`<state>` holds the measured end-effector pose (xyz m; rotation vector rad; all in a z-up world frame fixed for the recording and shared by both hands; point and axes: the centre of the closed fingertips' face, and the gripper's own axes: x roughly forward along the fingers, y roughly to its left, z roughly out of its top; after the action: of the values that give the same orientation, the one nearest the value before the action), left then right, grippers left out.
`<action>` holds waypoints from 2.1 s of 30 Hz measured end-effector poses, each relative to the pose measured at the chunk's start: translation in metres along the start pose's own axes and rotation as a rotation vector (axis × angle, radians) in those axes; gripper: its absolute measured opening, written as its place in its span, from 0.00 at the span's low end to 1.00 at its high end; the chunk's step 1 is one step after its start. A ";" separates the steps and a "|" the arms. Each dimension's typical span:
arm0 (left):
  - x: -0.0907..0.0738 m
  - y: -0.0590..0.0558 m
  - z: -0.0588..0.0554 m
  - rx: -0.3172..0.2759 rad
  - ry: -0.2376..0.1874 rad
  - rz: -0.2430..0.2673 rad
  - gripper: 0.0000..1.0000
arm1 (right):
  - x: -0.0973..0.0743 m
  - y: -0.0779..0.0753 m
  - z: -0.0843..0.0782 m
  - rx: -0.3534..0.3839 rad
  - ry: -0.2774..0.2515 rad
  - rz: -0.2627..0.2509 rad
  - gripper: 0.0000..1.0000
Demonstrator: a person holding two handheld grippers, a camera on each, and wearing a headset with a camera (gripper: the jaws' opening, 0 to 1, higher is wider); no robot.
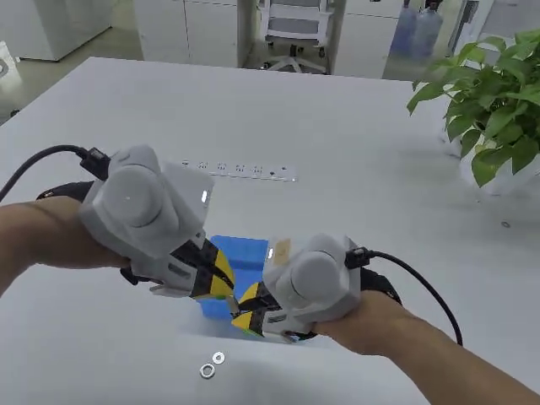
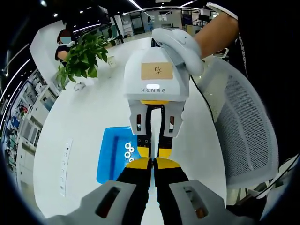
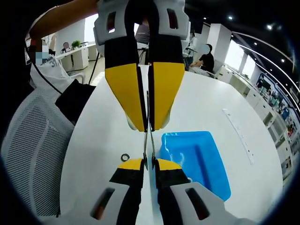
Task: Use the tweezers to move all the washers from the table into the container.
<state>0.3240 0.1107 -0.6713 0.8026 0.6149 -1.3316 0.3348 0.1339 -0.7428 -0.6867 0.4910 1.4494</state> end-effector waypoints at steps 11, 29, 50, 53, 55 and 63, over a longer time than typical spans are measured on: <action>0.001 -0.016 -0.012 -0.017 0.022 -0.014 0.06 | 0.013 0.017 0.001 0.009 -0.017 0.029 0.11; 0.008 -0.032 -0.034 -0.051 0.056 -0.043 0.06 | 0.034 0.037 -0.002 0.016 -0.030 0.079 0.12; 0.015 -0.044 -0.045 -0.085 0.070 -0.070 0.06 | 0.048 0.054 -0.008 0.030 -0.024 0.133 0.12; 0.017 -0.044 -0.047 -0.086 0.069 -0.071 0.06 | 0.049 0.054 -0.009 0.034 -0.026 0.135 0.12; 0.017 -0.043 -0.047 -0.086 0.070 -0.069 0.06 | 0.049 0.054 -0.009 0.037 -0.027 0.135 0.12; 0.018 -0.040 -0.045 -0.098 0.061 -0.069 0.06 | 0.050 0.052 -0.010 0.041 -0.025 0.139 0.12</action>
<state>0.2900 0.1343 -0.7185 0.7504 0.7558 -1.3327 0.2881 0.1628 -0.7913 -0.6106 0.5563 1.5723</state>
